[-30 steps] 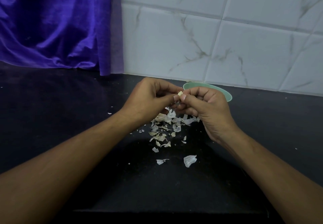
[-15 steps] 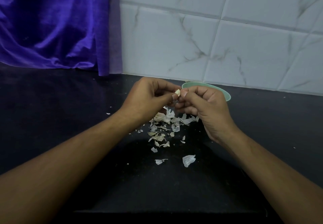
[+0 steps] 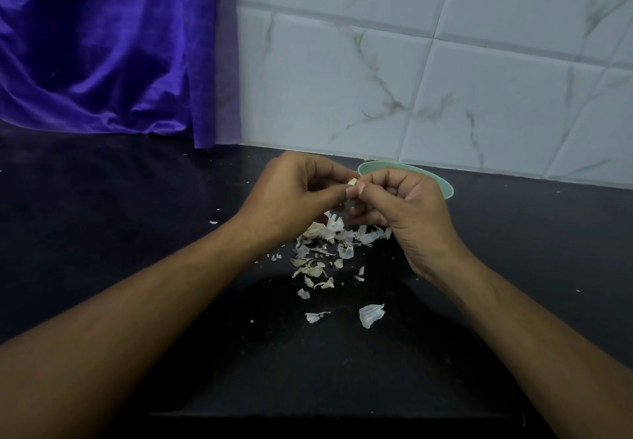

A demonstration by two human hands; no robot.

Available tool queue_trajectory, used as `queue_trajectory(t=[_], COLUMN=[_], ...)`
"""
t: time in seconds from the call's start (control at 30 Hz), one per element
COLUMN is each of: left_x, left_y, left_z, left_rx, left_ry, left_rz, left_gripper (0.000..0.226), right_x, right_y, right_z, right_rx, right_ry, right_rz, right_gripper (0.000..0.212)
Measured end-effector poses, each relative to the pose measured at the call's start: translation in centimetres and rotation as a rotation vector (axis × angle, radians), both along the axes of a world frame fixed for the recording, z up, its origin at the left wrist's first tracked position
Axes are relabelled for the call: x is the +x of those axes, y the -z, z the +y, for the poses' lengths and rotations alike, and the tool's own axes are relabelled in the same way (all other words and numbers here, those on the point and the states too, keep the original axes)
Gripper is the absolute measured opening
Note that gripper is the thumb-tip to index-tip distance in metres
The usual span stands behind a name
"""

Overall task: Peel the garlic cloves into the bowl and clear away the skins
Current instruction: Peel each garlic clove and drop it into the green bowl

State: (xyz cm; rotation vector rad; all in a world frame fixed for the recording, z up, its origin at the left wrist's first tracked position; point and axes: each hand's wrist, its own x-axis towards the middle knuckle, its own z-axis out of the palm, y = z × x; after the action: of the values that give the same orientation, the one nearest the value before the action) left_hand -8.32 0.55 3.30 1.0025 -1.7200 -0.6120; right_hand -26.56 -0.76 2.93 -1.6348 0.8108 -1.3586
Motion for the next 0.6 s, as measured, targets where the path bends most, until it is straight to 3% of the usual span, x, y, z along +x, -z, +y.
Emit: queue_trajectory(t=[0.3, 0.6], left_x=[-0.16, 0.31], left_y=[0.03, -0.8], left_z=[-0.08, 0.36], left_rx=[0.074, 0.225], left_ry=[0.035, 0.066], left_rz=[0.058, 0.308], left_gripper=[0.013, 0.009], right_x=[0.0, 0.01], right_y=[-0.14, 0.19], right_z=[0.0, -0.11], right_rx=[-0.012, 0.013], right_ry=[0.041, 0.043], right_rz=[0.064, 0.181], right_gripper=[0.009, 0.021])
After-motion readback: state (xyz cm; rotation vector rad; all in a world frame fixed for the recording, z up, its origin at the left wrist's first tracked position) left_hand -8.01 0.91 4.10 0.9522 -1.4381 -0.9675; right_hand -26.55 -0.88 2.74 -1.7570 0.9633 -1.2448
